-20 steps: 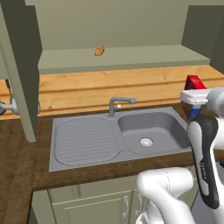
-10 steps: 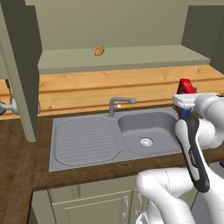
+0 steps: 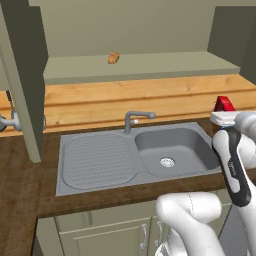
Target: Pick the boxed food and place it on the digital scale for weighing, and close the cabinet.
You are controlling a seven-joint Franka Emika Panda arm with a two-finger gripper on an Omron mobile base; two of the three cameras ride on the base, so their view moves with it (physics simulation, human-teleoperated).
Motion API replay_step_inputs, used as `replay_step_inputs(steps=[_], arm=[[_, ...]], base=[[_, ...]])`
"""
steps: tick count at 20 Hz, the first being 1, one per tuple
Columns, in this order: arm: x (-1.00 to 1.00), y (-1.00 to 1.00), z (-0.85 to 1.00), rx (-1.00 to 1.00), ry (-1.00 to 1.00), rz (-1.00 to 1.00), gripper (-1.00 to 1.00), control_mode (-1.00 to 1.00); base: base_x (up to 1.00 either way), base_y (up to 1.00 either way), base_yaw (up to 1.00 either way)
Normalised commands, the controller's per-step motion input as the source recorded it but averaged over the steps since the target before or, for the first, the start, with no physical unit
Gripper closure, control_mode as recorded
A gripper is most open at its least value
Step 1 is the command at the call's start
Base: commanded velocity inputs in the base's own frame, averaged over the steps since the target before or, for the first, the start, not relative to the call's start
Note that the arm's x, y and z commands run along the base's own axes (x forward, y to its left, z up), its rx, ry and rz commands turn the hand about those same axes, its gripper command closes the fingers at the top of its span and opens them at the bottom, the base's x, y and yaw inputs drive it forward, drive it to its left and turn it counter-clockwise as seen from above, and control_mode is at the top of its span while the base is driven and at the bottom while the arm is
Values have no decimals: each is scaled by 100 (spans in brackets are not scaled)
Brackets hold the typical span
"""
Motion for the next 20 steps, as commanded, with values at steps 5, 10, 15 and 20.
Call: replay_step_inputs(steps=[5,10,15,20], arm=[[1,-64,-32,0,1,0,100,-100],[12,-49,-51,0,-5,0,100,-100],[0,-52,-6,1,1,0,100,-100],[0,-52,-12,0,2,-5,100,-100]], base=[[0,0,0],[0,0,0],[0,0,0],[0,0,0]])
